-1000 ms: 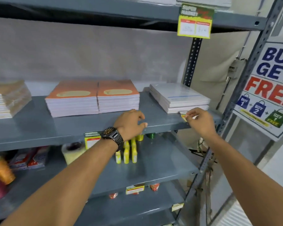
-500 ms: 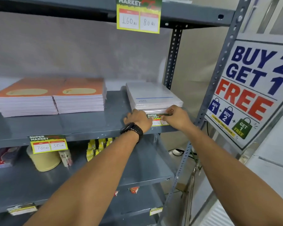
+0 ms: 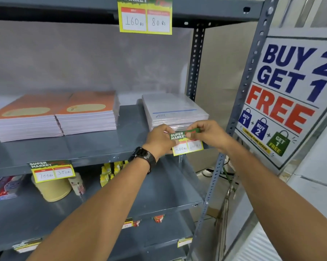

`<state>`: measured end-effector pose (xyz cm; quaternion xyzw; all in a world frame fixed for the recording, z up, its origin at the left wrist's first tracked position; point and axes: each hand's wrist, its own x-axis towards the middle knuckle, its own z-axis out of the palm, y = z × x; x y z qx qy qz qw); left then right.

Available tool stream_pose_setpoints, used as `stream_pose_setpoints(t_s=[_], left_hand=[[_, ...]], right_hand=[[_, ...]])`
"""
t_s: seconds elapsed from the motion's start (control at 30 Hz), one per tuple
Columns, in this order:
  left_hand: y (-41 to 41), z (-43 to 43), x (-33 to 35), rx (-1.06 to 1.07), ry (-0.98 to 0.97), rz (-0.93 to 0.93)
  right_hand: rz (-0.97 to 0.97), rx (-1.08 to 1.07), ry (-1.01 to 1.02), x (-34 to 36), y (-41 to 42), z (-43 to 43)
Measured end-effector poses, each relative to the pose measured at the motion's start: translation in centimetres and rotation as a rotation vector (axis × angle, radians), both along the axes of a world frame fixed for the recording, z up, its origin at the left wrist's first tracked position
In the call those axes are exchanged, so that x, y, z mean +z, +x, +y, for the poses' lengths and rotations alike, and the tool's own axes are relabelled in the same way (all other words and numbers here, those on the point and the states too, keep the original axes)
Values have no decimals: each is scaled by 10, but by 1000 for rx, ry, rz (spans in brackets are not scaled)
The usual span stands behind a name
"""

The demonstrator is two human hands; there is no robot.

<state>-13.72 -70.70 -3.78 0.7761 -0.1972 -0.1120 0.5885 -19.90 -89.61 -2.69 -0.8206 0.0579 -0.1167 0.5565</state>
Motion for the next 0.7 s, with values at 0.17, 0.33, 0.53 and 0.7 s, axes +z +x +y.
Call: stream_pose_setpoints(t_s=[0.17, 0.33, 0.53, 0.7], left_hand=[[-17, 11, -17, 64, 342, -494], [-23, 7, -30, 84, 430, -520], [-23, 3, -33, 79, 467, -538], [-24, 0, -33, 82, 484, -584]], right_hand=[[-90, 19, -255, -30, -19, 8], [-117, -118, -271, -50, -22, 17], [-136, -226, -351, -54, -20, 19], [-170, -286, -347, -57, -19, 19]])
